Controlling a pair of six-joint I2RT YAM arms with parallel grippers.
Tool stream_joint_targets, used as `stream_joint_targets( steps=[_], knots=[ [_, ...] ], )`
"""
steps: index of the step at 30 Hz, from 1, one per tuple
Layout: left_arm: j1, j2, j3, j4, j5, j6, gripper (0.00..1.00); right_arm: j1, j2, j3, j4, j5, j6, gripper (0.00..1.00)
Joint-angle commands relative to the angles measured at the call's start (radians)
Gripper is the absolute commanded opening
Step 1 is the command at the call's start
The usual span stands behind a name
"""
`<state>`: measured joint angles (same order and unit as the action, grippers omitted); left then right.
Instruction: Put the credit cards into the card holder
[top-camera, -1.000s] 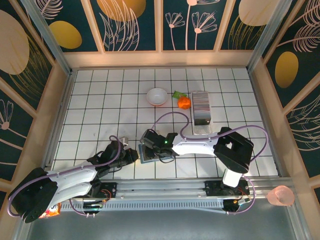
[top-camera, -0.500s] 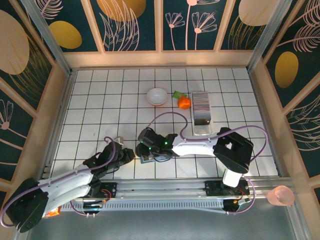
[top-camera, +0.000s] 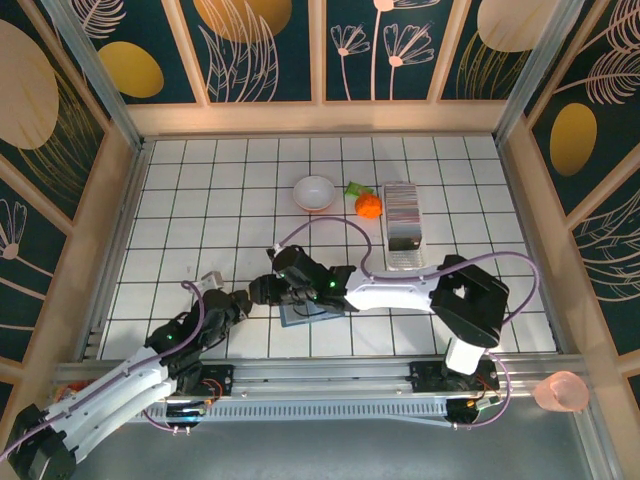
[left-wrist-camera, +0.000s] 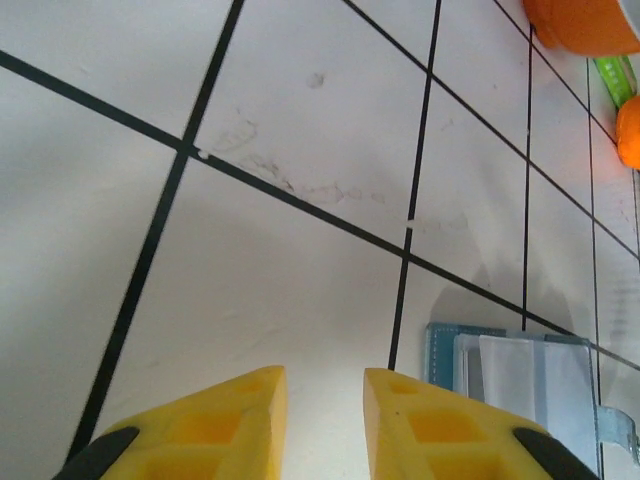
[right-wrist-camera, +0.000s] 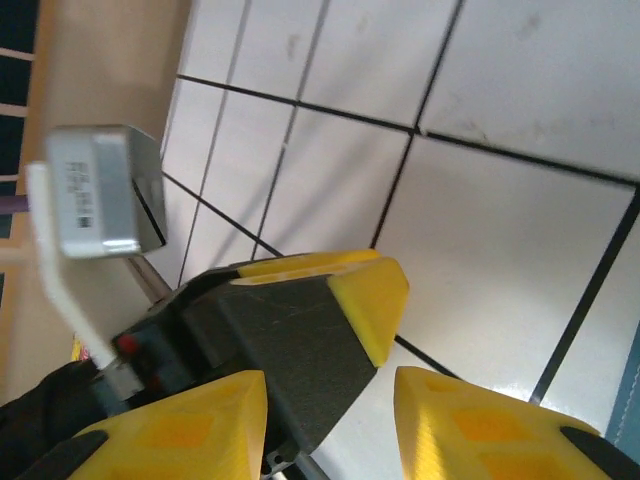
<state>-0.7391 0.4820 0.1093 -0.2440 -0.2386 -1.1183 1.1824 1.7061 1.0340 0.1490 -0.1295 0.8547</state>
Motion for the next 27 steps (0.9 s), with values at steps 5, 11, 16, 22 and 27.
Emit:
stream_joint_targets(
  steps=[5,11,16,22,27],
  knots=[
    [-0.001,0.068,0.047,0.087,0.097,0.052,0.4,-0.22,-0.326,-0.019,-0.085,-0.027,-0.448,0.4],
    [-0.001,0.284,0.089,0.275,0.32,0.129,0.42,-0.457,-0.595,-0.112,-0.19,-0.106,-1.146,0.53],
    [-0.001,0.404,0.089,0.382,0.409,0.146,0.42,-0.518,-0.658,-0.132,-0.458,0.076,-1.738,0.91],
    [-0.002,0.449,0.101,0.41,0.438,0.176,0.42,-0.757,-0.597,-0.125,-0.692,0.114,-2.057,0.9],
    [-0.001,0.474,0.095,0.42,0.462,0.185,0.42,-0.856,-0.53,-0.196,-0.639,0.189,-2.209,0.88]
  ],
)
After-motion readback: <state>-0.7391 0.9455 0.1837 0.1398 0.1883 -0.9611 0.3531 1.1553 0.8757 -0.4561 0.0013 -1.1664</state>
